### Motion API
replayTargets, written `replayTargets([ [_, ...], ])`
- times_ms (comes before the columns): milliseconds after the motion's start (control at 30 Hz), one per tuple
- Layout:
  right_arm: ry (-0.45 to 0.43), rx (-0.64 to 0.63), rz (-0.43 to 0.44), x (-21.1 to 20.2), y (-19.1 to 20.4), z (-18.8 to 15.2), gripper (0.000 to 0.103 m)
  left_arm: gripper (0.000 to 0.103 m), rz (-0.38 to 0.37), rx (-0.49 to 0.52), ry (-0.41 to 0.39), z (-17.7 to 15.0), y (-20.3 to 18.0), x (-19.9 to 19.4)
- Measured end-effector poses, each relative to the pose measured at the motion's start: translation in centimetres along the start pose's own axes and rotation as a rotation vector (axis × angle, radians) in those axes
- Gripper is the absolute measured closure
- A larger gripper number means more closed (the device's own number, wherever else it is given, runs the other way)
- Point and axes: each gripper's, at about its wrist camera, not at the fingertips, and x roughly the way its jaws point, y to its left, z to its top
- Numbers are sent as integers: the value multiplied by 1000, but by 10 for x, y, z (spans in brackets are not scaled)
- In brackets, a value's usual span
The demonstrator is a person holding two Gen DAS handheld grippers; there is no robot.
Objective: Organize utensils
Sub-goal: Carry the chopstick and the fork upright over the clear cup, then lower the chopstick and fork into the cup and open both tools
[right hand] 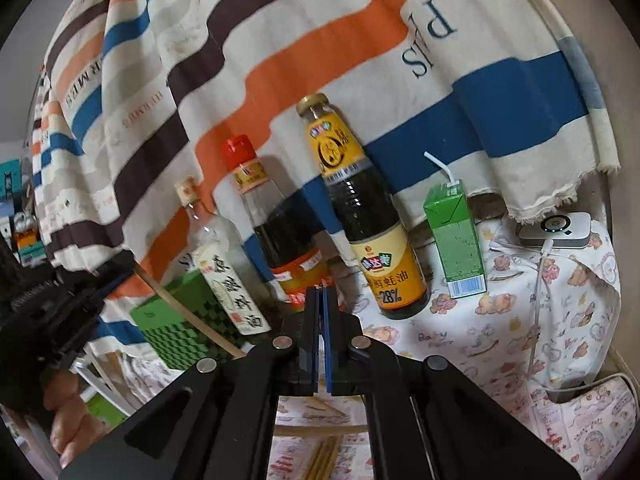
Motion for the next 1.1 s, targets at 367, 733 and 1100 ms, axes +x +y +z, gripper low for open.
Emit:
replayTargets([
  [367, 73, -31, -10, 17, -12, -12, 101, 97, 53, -3, 64, -41, 4, 32],
  [733, 237, -241, -62, 35, 5, -13, 101, 96, 80, 126, 196, -67, -8, 54],
  [1100, 274, -294, -140, 38, 3, -11, 101, 96, 37, 171, 341, -74, -13, 74],
])
